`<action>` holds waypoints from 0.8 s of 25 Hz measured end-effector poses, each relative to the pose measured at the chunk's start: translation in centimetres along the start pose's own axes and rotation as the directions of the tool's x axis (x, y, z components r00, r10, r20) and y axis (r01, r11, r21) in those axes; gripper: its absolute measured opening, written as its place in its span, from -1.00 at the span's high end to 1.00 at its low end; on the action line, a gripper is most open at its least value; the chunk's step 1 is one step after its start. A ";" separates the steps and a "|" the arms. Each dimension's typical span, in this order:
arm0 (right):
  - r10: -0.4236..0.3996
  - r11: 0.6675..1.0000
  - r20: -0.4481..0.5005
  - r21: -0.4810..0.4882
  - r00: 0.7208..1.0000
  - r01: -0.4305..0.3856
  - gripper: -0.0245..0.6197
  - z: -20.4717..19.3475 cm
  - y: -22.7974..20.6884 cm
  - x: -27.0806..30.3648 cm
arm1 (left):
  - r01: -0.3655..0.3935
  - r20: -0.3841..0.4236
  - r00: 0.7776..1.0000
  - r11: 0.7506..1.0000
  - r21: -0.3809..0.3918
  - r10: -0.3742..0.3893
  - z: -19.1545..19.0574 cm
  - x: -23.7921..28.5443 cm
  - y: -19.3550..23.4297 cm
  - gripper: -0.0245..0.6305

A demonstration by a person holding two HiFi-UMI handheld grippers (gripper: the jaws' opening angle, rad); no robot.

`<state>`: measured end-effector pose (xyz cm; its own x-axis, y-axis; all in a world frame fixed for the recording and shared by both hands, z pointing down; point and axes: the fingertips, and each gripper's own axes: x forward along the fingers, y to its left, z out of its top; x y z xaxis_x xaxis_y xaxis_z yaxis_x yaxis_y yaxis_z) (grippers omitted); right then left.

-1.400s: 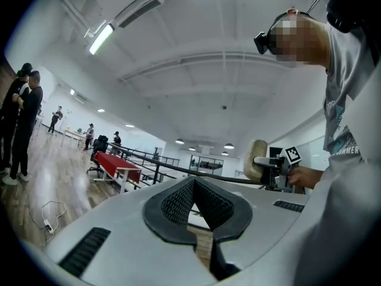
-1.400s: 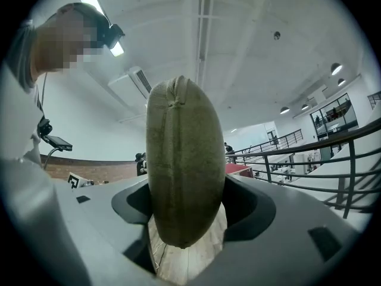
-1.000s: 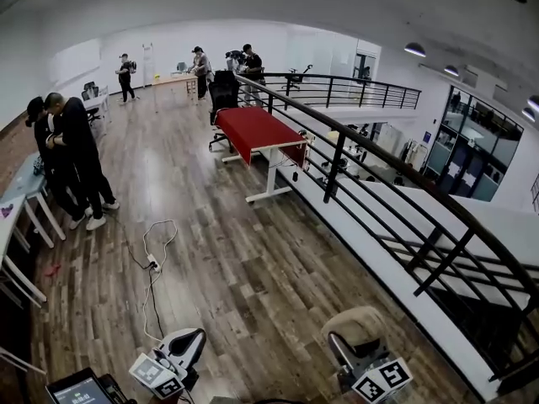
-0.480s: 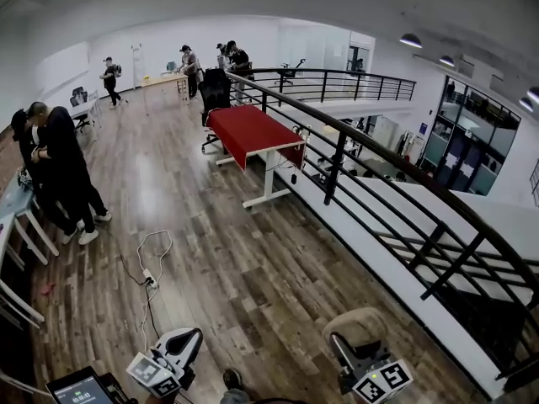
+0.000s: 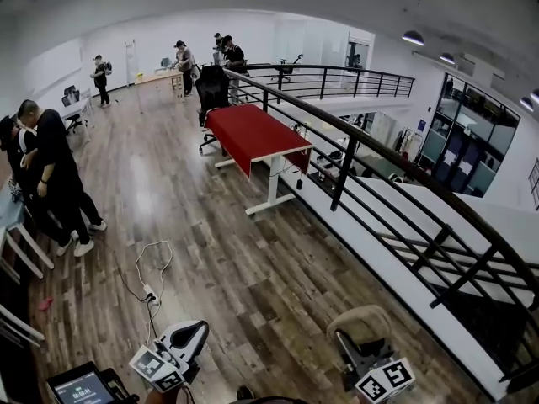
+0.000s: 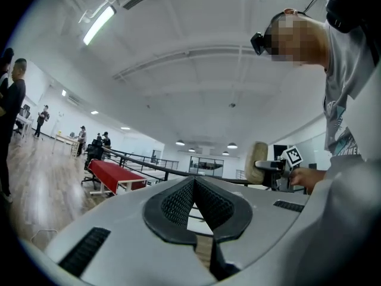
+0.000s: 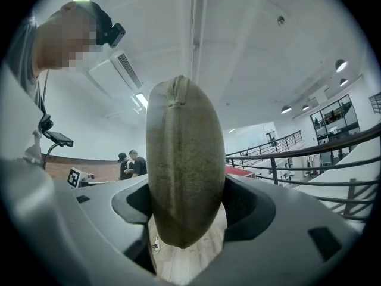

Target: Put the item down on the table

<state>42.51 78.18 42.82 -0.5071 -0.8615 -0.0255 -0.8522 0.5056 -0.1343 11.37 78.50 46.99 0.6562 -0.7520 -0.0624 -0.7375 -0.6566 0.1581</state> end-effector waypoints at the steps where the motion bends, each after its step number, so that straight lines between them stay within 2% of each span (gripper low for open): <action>1: -0.006 1.000 0.000 0.001 1.000 0.006 0.05 -0.1 -0.1 1.5 | 0.001 0.002 1.000 1.000 -0.004 -0.001 0.2 0.3 1.5 0.93; 7: 0.010 1.000 0.001 -0.025 1.000 -0.010 0.05 0.8 1.3 8.8 | -0.028 0.003 1.000 1.000 -0.010 0.028 0.8 1.3 9.0 0.93; 10: 0.003 0.996 -0.027 -0.090 1.000 -0.005 0.05 0.5 1.1 11.6 | -0.052 0.011 0.999 0.998 0.030 0.052 0.9 2.2 11.8 0.93; 14: 0.009 0.989 -0.049 -0.145 0.999 -0.016 0.05 -1.0 -0.5 17.2 | -0.074 0.047 0.996 0.995 0.072 0.071 1.5 5.8 16.0 0.93; 16: 0.032 0.984 -0.048 -0.172 0.998 -0.040 0.05 -1.1 -1.3 20.3 | -0.089 0.083 0.993 0.989 0.120 0.079 2.8 8.3 17.9 0.93; 20: 0.067 0.966 -0.022 -0.249 0.998 -0.070 0.05 0.6 -3.8 27.2 | -0.120 0.171 0.982 0.961 0.251 0.078 6.8 14.3 21.3 0.93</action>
<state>32.03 52.80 42.04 -0.5657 -0.8245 -0.0125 -0.8196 0.5605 0.1185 3.98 53.33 42.76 0.5600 -0.7995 -0.2173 -0.8269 -0.5553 -0.0880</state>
